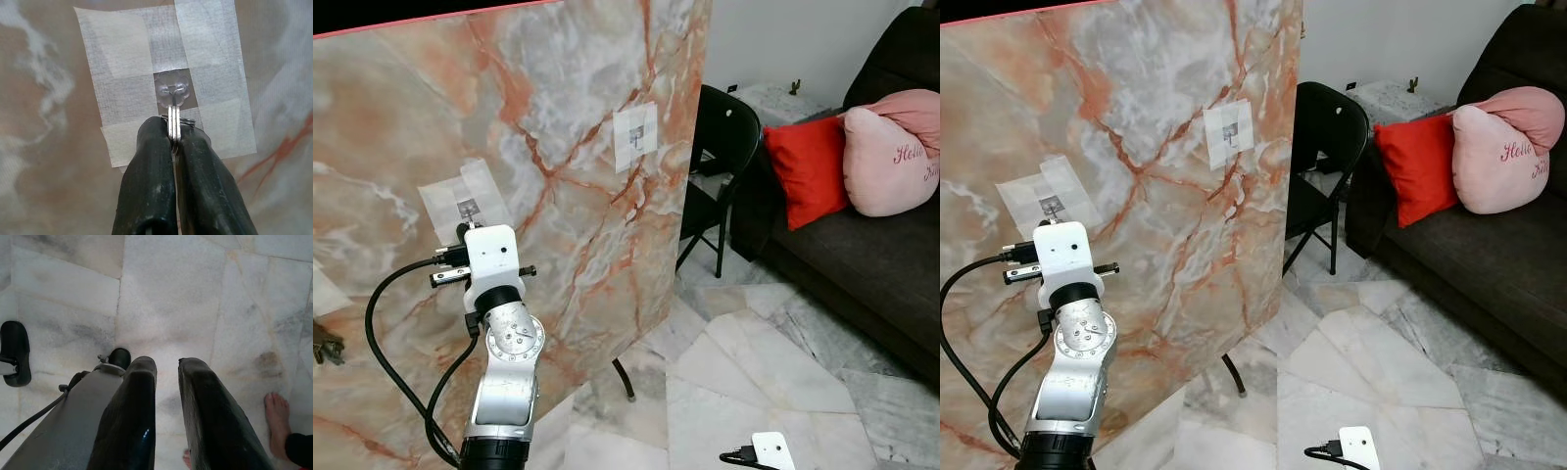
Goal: Hang keys on a hook
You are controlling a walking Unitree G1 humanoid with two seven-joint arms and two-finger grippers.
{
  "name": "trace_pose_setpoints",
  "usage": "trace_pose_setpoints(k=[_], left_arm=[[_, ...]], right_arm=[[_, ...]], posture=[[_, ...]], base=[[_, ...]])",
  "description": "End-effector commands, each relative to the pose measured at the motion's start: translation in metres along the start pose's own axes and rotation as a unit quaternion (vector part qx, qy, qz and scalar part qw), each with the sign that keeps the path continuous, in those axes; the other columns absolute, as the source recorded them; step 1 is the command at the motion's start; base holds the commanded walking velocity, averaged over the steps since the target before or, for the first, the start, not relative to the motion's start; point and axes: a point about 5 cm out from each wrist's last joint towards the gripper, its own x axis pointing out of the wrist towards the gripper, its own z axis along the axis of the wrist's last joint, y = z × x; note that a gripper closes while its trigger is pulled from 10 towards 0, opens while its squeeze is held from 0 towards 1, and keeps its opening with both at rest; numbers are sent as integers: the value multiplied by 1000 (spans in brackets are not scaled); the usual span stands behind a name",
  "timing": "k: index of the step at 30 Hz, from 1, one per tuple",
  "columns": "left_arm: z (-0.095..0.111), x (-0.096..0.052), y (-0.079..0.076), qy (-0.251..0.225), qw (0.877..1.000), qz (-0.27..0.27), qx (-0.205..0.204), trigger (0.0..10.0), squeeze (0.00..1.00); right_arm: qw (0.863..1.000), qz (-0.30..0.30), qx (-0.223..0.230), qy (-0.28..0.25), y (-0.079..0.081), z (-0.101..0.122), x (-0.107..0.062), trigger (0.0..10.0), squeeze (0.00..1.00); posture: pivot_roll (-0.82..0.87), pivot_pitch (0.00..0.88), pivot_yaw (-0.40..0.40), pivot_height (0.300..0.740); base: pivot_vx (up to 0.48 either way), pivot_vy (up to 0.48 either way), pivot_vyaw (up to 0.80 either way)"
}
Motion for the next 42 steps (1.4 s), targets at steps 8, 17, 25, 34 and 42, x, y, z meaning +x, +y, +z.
trace_pose_setpoints(k=[8,17,25,34,42], left_arm=[[-10,-3,-8,31,999,-24,13,10000,0],[-10,-3,-7,31,999,-21,13,10000,0],[-9,-5,-5,28,999,-19,10,10000,0],[3,-7,7,0,1000,-2,0,10000,0],[6,-9,6,-3,1000,-9,-8,10000,0]], right_arm=[[1000,-3,5,-6,-1,3,0,10000,0],[1000,-3,4,-7,-1,4,0,10000,0],[1000,-3,4,-7,-1,4,0,10000,0],[1000,-3,2,-6,-2,4,0,10000,0],[1000,-2,-1,-7,-2,4,0,10000,0]], posture=[[51,0,-40,740],[54,0,-41,740],[53,0,-42,740],[63,0,-47,740],[69,0,-50,740]], base=[[0,0,0],[0,0,0],[0,0,0],[0,0,0],[0,0,0]])
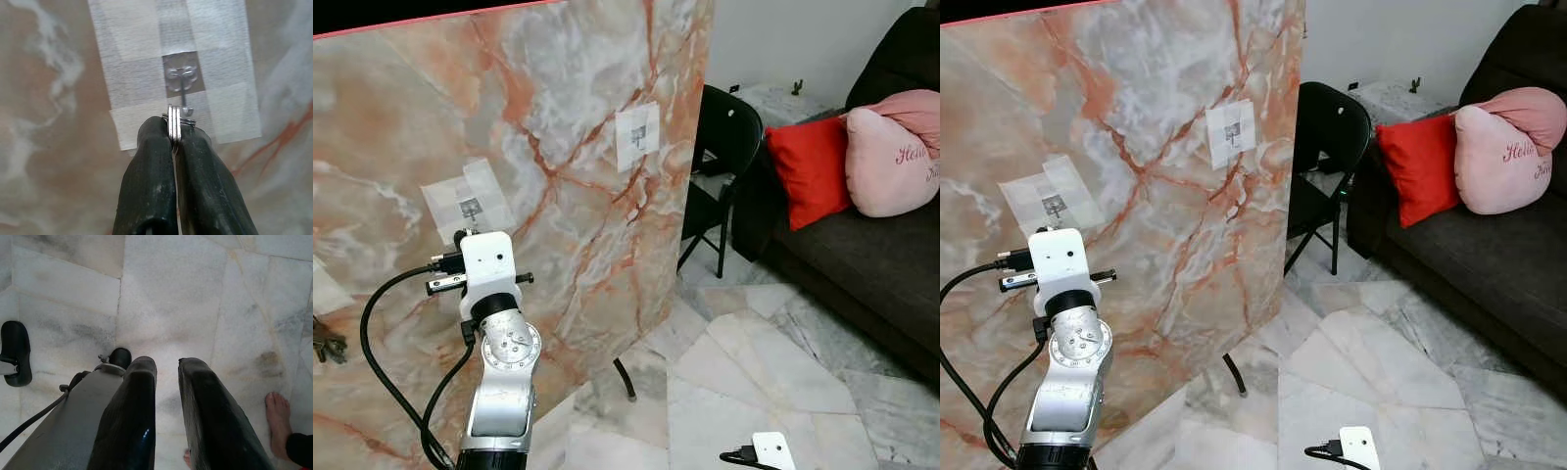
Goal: Hang keys on a hook
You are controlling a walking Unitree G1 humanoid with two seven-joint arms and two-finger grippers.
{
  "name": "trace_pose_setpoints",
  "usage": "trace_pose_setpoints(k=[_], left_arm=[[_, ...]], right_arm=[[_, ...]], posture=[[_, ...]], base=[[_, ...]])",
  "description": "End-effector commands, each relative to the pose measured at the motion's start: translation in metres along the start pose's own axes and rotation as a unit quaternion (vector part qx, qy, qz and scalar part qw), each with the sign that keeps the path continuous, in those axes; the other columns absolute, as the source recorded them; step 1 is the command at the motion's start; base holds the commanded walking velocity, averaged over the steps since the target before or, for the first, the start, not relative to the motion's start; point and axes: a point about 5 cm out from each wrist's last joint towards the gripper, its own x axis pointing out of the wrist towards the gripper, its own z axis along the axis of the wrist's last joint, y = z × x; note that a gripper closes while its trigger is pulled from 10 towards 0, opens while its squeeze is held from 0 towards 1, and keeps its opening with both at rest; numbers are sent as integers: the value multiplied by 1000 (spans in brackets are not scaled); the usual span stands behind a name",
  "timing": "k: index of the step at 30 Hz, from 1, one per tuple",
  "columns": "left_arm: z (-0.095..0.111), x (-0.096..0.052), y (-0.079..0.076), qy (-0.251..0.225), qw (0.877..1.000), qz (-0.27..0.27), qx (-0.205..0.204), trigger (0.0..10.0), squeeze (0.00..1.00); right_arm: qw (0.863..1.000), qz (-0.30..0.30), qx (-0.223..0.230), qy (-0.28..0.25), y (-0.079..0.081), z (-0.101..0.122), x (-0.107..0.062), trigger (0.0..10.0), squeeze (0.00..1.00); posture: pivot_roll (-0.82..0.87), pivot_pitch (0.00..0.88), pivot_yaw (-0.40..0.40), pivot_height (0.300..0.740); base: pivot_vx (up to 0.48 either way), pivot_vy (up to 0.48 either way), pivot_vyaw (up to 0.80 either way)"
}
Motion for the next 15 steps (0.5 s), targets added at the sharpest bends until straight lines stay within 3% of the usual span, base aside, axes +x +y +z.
trace_pose_setpoints(k=[1,15], left_arm=[[8,-2,-1,-11,1000,-5,-7,10000,0],[9,-3,-6,-18,1000,-13,-6,10000,0]], right_arm=[[1000,-2,-2,-7,-2,4,0,10000,0],[1000,-3,0,-5,-1,2,0,10000,0]], posture=[[69,0,-50,740],[55,0,-40,740]], base=[[0,0,0],[0,0,0]])
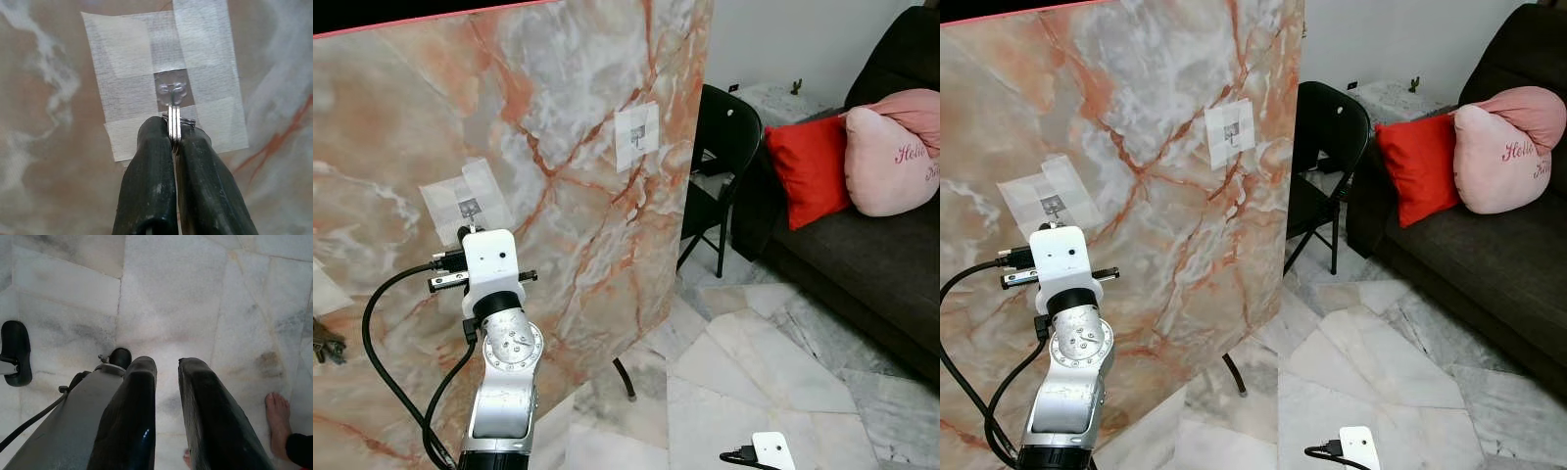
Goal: Hang keys on a hook
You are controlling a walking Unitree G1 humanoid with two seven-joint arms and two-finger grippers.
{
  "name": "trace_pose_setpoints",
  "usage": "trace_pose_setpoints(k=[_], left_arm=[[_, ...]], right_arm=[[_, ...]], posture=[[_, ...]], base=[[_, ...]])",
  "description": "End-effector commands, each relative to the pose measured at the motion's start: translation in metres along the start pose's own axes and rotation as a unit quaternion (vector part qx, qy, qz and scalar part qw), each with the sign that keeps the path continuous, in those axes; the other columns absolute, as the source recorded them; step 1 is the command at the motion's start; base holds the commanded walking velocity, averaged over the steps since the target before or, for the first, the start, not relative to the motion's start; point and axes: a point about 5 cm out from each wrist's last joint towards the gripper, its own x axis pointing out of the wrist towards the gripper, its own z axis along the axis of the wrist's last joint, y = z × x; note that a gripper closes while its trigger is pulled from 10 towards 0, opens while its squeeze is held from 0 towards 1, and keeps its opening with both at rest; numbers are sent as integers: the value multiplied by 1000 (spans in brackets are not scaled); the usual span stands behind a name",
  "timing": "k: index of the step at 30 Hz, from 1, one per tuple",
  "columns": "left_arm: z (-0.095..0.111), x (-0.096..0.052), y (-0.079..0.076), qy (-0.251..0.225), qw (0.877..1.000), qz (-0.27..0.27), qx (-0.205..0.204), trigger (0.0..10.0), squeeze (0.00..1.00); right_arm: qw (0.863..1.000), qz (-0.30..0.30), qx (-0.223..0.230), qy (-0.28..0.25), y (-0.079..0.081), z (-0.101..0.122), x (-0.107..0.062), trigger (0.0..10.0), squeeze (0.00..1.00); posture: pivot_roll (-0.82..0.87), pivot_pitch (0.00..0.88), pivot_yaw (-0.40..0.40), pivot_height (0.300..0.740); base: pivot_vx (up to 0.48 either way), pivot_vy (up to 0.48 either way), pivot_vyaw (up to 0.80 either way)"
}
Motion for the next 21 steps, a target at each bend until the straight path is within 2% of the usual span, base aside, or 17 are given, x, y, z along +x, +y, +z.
trace_pose_setpoints(k=[1,8,21], left_arm=[[2,0,-3,-5,1000,-5,1,10000,0],[2,4,-8,-14,1000,-10,11,10000,0],[1,13,-3,-16,999,19,23,10000,0]], right_arm=[[1000,-3,0,-5,-2,2,0,10000,0],[1000,-3,3,-5,-1,2,0,10000,0],[1000,-3,4,-5,-1,2,0,10000,0]], posture=[[55,0,-40,740],[49,0,-36,740],[55,0,-44,740]], base=[[0,0,0],[0,0,0],[0,0,0]])
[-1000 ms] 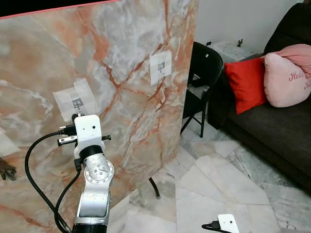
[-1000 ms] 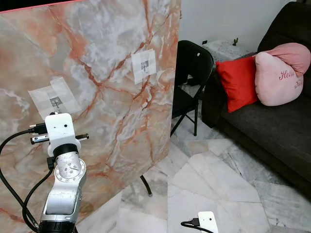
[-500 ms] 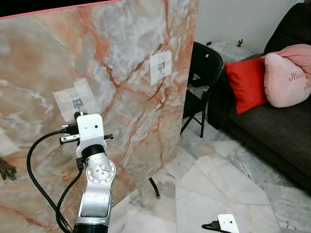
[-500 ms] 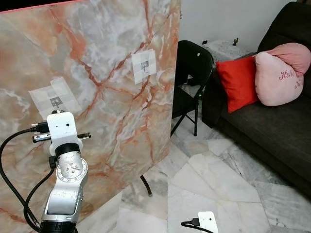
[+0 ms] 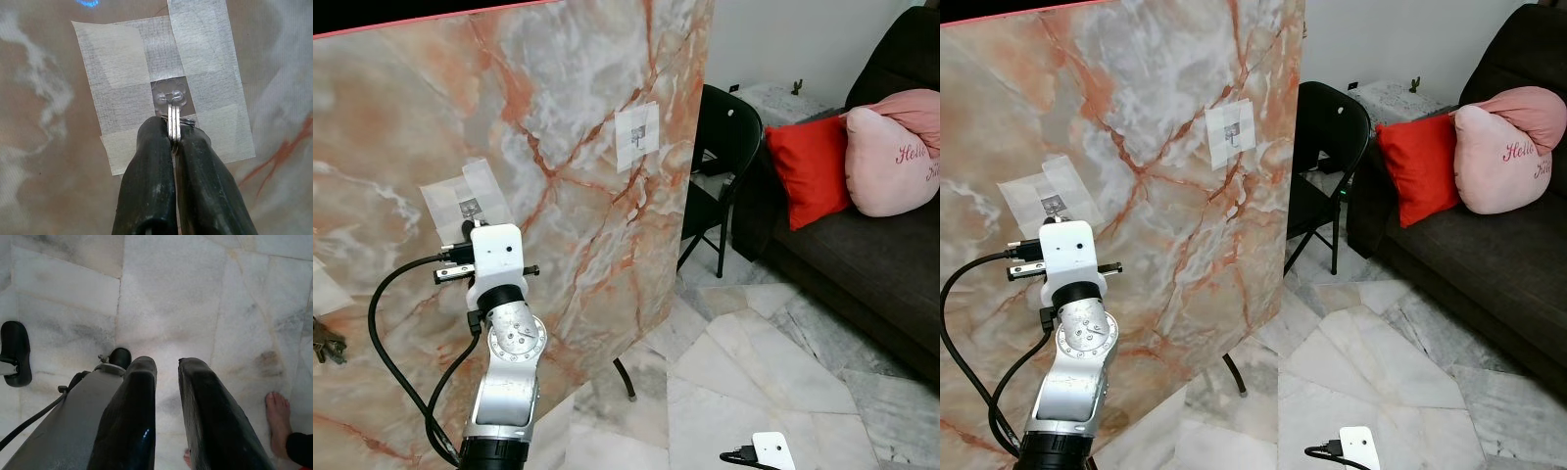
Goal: Hang keys on a hook
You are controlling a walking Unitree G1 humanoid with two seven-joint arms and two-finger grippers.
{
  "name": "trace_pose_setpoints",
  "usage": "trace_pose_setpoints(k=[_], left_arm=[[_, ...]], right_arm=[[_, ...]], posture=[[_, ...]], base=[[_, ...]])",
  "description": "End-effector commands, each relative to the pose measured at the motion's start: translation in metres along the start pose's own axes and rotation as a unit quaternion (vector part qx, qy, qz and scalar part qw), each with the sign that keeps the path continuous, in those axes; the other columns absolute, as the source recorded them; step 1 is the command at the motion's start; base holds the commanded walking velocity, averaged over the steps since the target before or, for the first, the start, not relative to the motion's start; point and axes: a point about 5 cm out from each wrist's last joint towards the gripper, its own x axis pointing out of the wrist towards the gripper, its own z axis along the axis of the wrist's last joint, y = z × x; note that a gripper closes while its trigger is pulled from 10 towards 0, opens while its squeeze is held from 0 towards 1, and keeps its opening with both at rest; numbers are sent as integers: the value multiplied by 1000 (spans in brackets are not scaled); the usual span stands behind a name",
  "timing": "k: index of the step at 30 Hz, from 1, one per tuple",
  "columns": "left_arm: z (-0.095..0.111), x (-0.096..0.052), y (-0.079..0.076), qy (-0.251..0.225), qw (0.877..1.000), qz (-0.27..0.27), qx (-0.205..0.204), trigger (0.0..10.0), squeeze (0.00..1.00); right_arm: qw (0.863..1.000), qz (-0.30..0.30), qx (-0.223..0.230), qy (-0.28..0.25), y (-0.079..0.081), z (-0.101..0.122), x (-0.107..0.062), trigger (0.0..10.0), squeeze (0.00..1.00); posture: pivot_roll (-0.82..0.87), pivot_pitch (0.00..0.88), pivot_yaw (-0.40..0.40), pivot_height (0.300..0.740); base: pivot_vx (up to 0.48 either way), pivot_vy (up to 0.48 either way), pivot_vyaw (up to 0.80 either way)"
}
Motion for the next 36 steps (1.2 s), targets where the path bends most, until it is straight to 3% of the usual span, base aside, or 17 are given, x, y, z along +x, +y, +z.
trace_pose_setpoints(k=[1,11,16,36], left_arm=[[3,3,-1,-8,1000,5,4,10000,0],[-1,3,-7,1,1000,2,8,10000,0],[-9,1,-5,19,1000,5,23,10000,0],[-19,0,-2,50,998,19,19,10000,0]], right_arm=[[1000,-3,4,-5,-1,3,0,10000,0],[1000,-3,7,-5,0,3,0,10000,0],[1000,-2,8,-6,0,3,0,10000,0],[1000,-3,9,-6,0,4,0,10000,0]], posture=[[55,0,-44,740],[47,0,-39,740],[52,0,-39,740],[56,0,-40,740]], base=[[0,0,0],[0,0,0],[0,0,0],[0,0,0]])
